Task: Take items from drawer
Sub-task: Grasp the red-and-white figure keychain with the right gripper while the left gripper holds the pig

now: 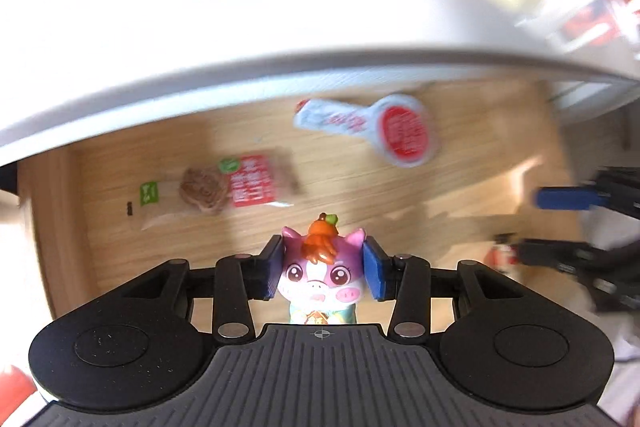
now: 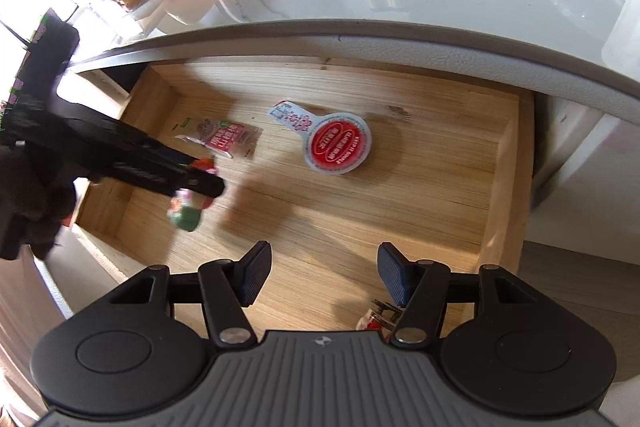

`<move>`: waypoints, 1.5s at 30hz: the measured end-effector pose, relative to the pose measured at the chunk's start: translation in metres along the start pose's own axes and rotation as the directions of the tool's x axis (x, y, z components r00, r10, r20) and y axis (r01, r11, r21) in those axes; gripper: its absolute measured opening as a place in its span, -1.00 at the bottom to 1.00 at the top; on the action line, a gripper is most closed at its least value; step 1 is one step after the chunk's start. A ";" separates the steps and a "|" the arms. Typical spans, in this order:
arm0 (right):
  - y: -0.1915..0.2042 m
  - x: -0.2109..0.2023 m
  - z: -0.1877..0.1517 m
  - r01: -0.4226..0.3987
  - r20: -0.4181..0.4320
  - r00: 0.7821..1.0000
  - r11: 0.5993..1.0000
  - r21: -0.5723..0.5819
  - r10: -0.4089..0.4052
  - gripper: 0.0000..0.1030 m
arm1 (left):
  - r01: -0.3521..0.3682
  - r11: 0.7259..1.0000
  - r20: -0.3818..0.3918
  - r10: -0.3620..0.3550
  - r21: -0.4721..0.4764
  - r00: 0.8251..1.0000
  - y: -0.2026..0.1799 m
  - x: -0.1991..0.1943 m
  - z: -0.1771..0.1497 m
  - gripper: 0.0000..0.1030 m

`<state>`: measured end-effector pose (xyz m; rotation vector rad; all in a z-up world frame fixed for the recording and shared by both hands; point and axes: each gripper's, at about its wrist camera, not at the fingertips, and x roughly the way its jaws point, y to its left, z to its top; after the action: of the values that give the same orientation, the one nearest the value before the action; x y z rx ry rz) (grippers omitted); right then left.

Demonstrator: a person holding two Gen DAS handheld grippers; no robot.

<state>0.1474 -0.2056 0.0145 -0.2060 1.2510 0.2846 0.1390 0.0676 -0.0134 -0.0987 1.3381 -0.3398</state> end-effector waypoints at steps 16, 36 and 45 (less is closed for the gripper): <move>0.018 0.042 0.029 0.178 -0.371 0.908 0.981 -0.079 -0.194 0.15 | 0.066 0.998 0.272 -0.069 0.019 0.960 0.024 -0.054 -0.039 -0.12; 0.005 0.097 0.005 0.381 -0.660 0.699 0.924 0.015 -0.277 0.02 | 0.194 0.977 0.293 -0.213 0.091 0.932 0.004 -0.068 -0.044 -0.12; 0.011 0.098 0.000 0.373 -0.656 0.695 0.928 -0.019 -0.293 -0.36 | 0.202 0.972 0.289 -0.228 0.117 0.930 -0.002 -0.069 -0.045 -0.12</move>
<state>0.1717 -0.1854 -0.0789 -0.4563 1.8878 -0.2105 0.0821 0.0922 0.0409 -0.2189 1.0099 -0.5455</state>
